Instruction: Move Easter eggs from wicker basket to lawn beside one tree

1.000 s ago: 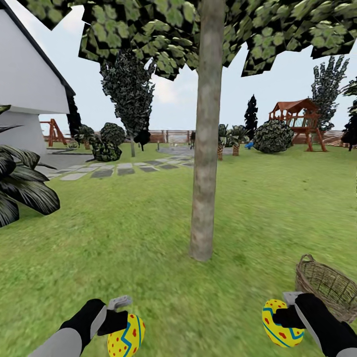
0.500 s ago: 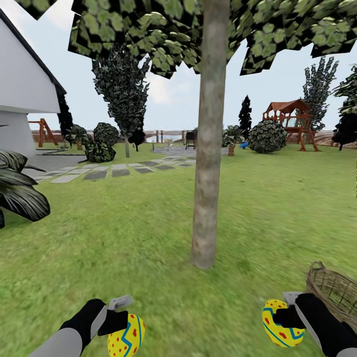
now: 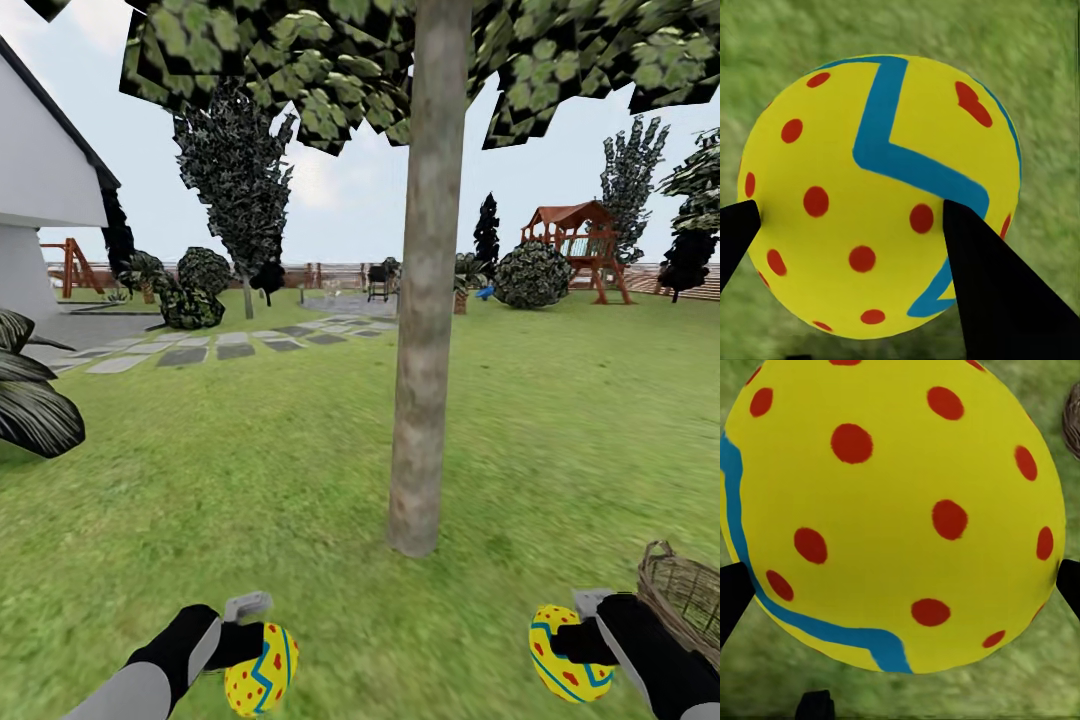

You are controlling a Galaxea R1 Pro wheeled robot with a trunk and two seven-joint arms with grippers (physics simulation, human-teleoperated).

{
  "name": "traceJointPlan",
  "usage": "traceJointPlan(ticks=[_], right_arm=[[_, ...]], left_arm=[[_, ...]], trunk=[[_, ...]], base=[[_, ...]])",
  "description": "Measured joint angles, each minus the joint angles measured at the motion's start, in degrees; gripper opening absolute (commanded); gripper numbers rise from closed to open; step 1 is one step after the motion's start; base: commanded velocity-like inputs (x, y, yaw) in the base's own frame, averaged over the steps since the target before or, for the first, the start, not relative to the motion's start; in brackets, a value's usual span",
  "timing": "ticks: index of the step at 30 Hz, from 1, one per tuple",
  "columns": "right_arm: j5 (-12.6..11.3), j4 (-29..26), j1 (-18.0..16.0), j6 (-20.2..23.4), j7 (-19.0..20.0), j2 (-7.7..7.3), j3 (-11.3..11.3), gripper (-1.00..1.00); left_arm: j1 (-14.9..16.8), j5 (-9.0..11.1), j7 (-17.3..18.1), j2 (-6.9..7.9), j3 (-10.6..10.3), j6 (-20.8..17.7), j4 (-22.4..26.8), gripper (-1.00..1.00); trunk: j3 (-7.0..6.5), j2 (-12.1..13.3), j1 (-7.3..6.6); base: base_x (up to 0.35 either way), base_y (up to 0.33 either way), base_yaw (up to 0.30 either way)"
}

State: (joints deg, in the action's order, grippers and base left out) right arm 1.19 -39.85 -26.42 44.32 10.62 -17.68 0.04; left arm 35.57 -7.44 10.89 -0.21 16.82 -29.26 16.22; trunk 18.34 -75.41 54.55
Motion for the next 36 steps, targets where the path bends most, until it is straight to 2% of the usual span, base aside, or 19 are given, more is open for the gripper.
traceJointPlan(ticks=[4, 9, 14, 17, 18, 19, 21, 22, 33, 36], right_arm=[[0.1, 0.5, 0.0, -0.6, 0.3, -1.04, 0.4, -1.00], [0.4, -1.1, 0.0, -0.7, 0.4, -0.74, 0.2, -1.00], [0.9, -2.7, 0.0, -0.3, -0.2, 0.83, 0.7, -1.00], [0.9, -2.3, 0.0, -0.4, -0.3, 1.50, 0.8, -1.00], [0.9, -2.2, 0.0, -0.4, -0.3, 1.82, 0.9, -1.00], [0.9, -1.8, 0.0, -0.3, -0.3, 2.78, 0.9, -1.00], [2.4, -1.2, 0.0, -0.4, -0.4, 4.22, 1.4, -1.00], [3.3, -1.1, 0.0, -0.4, -0.3, 4.37, 1.5, -1.00], [3.7, -1.3, 0.0, -0.3, 0.1, 3.58, 1.2, -1.00], [3.7, -1.3, 0.0, -0.2, 0.1, 3.58, 1.1, -1.00]], left_arm=[[0.0, 0.7, 0.4, 0.86, 0.2, 0.7, 1.3, -1.00], [0.0, 0.9, 0.4, 0.00, 0.5, 0.6, 2.9, -1.00], [0.0, 0.9, 0.4, 0.02, 0.5, 0.6, 4.5, -1.00], [0.0, 0.9, -0.3, 0.70, 0.5, 0.4, 5.5, -1.00], [0.0, 0.7, -3.3, 1.60, 0.9, 0.2, 7.0, -1.00], [0.0, 0.8, -4.3, 2.14, 2.2, 0.0, 7.6, -1.00], [0.0, 0.9, -4.8, 2.45, 4.5, -0.1, 7.9, -1.00], [0.0, 0.9, -4.8, 2.41, 4.9, -0.1, 7.9, -1.00], [0.0, 0.8, -4.9, 1.71, 5.0, 0.5, 7.1, -1.00], [0.0, 0.9, -5.1, 1.39, 5.0, 0.5, 7.0, -1.00]], trunk=[[0.00, 0.0, 0.00], [0.00, 0.0, 0.00], [0.00, 0.0, 0.00], [0.00, 0.0, 0.00], [0.00, 0.0, 0.00], [0.00, 0.0, 0.00], [0.00, 0.0, 0.00], [0.00, 0.0, 0.00], [0.00, 0.0, 0.00], [0.53, -1.2, 0.65]], base=[[0.000, 0.000, 0.000], [0.000, 0.000, 0.000], [0.000, 0.000, 0.000], [0.000, 0.000, 0.000], [0.000, 0.000, 0.000], [0.000, 0.000, 0.000], [0.000, 0.000, 0.000], [0.000, 0.000, 0.000], [0.000, 0.000, 0.000], [0.000, 0.000, 0.000]])
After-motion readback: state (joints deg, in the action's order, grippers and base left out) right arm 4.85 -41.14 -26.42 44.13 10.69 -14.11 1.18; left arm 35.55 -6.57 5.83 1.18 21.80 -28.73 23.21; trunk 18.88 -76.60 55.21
